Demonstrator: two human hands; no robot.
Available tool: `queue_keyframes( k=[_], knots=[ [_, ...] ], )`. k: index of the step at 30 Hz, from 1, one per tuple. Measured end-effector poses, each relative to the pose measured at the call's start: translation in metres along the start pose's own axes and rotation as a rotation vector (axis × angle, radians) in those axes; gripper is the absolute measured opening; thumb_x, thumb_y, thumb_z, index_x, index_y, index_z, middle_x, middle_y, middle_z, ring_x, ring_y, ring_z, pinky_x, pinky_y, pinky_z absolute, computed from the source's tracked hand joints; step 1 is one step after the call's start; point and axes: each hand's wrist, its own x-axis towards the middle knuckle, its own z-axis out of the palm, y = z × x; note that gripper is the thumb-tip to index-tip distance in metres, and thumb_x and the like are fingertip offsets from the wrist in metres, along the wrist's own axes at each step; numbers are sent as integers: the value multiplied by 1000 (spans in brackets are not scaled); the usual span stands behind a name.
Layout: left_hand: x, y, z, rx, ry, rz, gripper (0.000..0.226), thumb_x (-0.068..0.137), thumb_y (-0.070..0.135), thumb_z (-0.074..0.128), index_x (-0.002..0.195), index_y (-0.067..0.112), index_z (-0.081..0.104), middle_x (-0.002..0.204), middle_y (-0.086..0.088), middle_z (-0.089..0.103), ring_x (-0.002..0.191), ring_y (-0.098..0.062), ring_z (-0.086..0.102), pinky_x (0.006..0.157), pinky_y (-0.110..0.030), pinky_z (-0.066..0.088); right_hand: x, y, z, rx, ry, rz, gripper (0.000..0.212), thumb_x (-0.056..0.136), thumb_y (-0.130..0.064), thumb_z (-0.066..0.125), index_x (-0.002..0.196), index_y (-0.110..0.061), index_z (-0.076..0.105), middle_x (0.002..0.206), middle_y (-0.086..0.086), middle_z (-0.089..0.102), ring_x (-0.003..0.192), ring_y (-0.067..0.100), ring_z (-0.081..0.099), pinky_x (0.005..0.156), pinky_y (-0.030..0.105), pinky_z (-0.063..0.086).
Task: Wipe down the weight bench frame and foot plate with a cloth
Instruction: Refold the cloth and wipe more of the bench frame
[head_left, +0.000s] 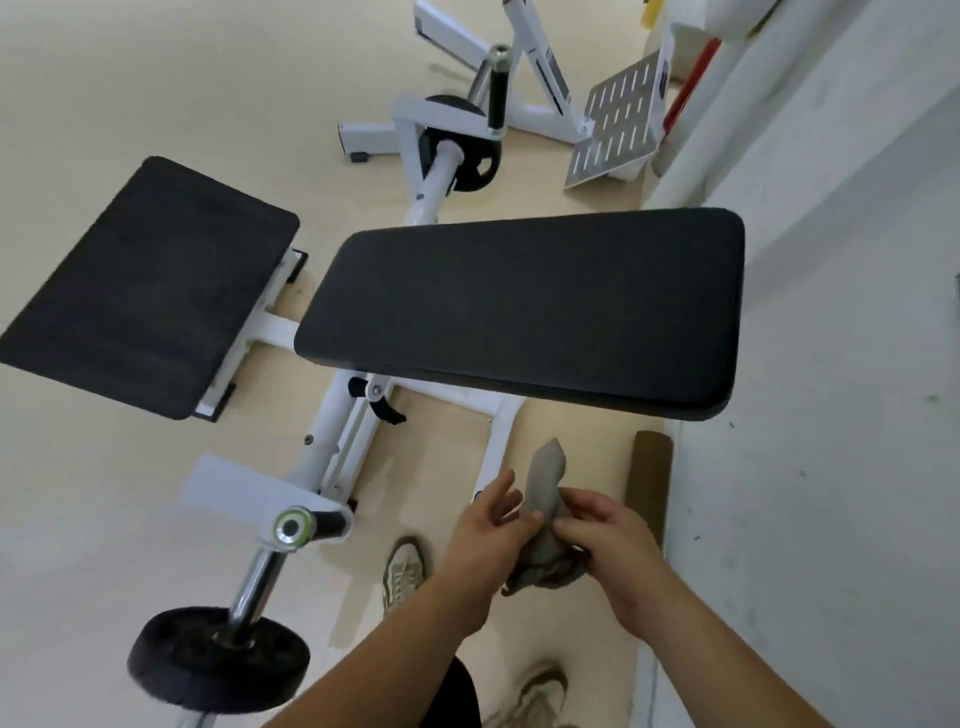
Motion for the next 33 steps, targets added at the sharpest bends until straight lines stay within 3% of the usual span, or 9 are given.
queue_keyframes(
  k=[3, 5, 8, 12, 16, 19, 22, 29, 33],
  knots=[
    [-52, 28, -9, 87, -43, 44, 73, 89, 19, 80, 151, 33, 43, 135, 7, 64, 119, -14, 66, 99, -37, 58, -39, -32, 12, -112, -55, -36, 22, 88, -6, 68, 106, -18, 74, 101, 8, 77, 105, 32, 69, 95, 55, 57],
    [-81, 39, -16, 118, -81, 97, 58, 86, 16, 82, 133, 37, 56, 124, 5, 71, 112, -14, 69, 94, -35, 60, -59, -45, 24, -165, -92, -60, 10, 90, -19, 70, 98, -15, 74, 99, 12, 73, 103, 36, 67, 94, 58, 55],
    [-118, 53, -32, 181, 28, 202, 38, 82, 15, 84, 116, 27, 71, 106, 3, 77, 101, -15, 73, 86, -34, 62, -82, -63, 49, -219, -88, -126, 14, 94, -23, 69, 96, -9, 71, 96, 15, 72, 100, 36, 67, 92, 57, 55],
    [-162, 65, -67, 262, 220, 249, 19, 83, 23, 84, 91, 12, 70, 78, 3, 71, 70, -2, 66, 63, -18, 55, -111, -73, 87, -294, -38, -233, 9, 95, -18, 70, 92, -9, 69, 86, 8, 73, 91, 28, 69, 84, 43, 59],
    [-195, 72, -128, 235, 256, 285, 21, 87, 27, 80, 78, 13, 67, 77, 2, 67, 75, -8, 63, 64, -19, 49, -130, -85, 143, -330, -15, -328, 7, 95, -15, 70, 95, -8, 68, 84, 8, 75, 78, 17, 69, 68, 26, 56],
    [-217, 82, -191, 311, 267, 291, 27, 90, 34, 76, 86, 9, 67, 84, -2, 72, 77, -10, 67, 64, -16, 50, -142, -87, 207, -365, -43, -375, 10, 95, -24, 71, 94, -16, 66, 85, 4, 75, 79, 15, 70, 68, 30, 55],
    [-236, 97, -270, 412, 283, 327, 25, 90, 44, 73, 89, 19, 69, 88, 5, 73, 83, -9, 70, 68, -19, 54, -153, -84, 284, -434, -60, -443, 16, 96, -34, 68, 89, -21, 63, 82, -3, 74, 77, 9, 69, 67, 26, 50],
    [-272, 133, -428, 435, 255, 309, 8, 92, 20, 73, 86, 16, 69, 82, -6, 72, 68, -8, 63, 65, -28, 54, -170, -75, 435, -260, 104, -403, 13, 97, -26, 69, 89, -17, 64, 80, -1, 71, 79, 12, 68, 71, 24, 52],
    [-279, 158, -471, 473, 251, 329, 8, 94, 18, 71, 87, 15, 69, 80, -1, 72, 66, -2, 62, 60, -17, 52, -179, -90, 478, -195, 147, -410, 16, 95, -24, 72, 87, -13, 65, 80, 5, 72, 79, 22, 70, 69, 28, 58]
  ],
)
